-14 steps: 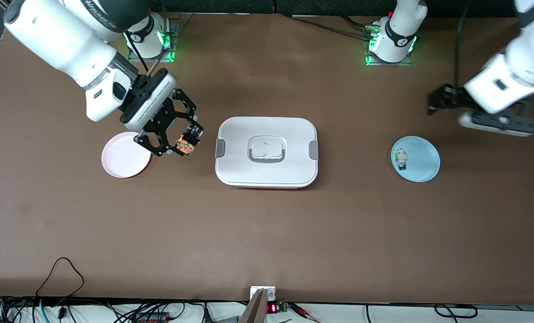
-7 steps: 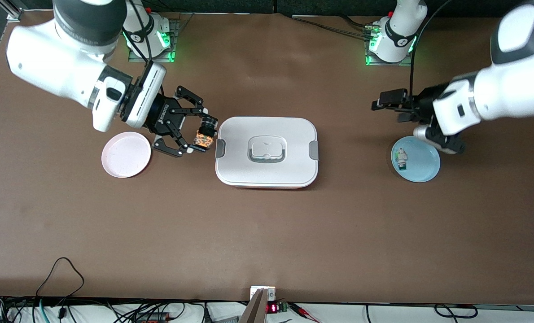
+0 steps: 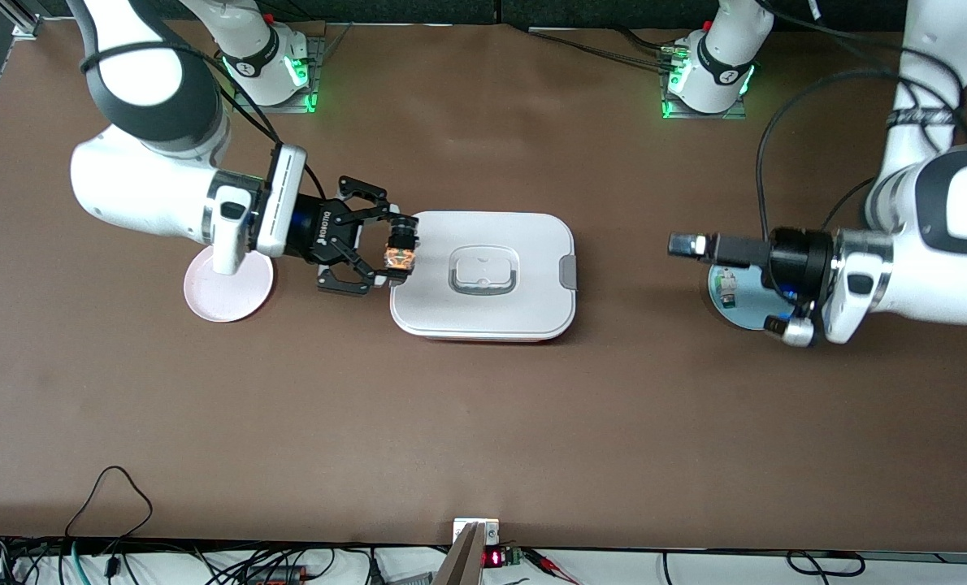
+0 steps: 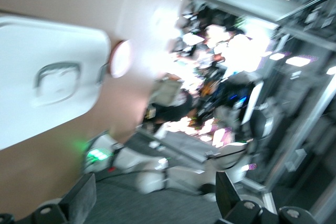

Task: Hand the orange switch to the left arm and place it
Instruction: 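Lift the switch with the right gripper while the left gripper approaches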

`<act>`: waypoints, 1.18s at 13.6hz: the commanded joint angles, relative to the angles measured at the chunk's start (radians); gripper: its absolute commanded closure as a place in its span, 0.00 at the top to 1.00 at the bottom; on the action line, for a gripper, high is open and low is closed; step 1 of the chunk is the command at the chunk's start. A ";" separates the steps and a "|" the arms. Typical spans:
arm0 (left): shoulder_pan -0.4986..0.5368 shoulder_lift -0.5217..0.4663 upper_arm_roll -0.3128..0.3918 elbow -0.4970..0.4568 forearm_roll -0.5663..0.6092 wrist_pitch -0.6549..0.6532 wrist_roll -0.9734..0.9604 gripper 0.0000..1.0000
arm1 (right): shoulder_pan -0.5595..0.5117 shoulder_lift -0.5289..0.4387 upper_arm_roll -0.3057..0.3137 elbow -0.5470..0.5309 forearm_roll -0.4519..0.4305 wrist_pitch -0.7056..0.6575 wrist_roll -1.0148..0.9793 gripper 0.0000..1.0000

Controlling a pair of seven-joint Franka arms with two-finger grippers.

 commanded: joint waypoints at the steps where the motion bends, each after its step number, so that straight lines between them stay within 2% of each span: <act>1: -0.063 0.022 -0.014 0.012 -0.110 0.105 0.013 1.00 | 0.049 0.036 0.006 0.045 0.093 0.002 -0.022 0.25; 4: -0.157 0.024 -0.015 0.014 -0.190 0.259 0.044 1.00 | 0.090 0.052 0.006 0.074 0.164 0.012 -0.024 0.25; 8: -0.266 0.030 -0.015 0.020 -0.259 0.403 0.081 1.00 | 0.148 0.080 0.006 0.114 0.167 0.097 -0.016 0.25; 13: -0.350 0.024 -0.017 0.026 -0.296 0.506 0.069 1.00 | 0.213 0.144 0.006 0.192 0.166 0.170 0.016 0.24; 16: -0.355 0.008 -0.018 0.015 -0.293 0.494 0.055 1.00 | 0.243 0.177 0.006 0.228 0.166 0.215 0.018 0.23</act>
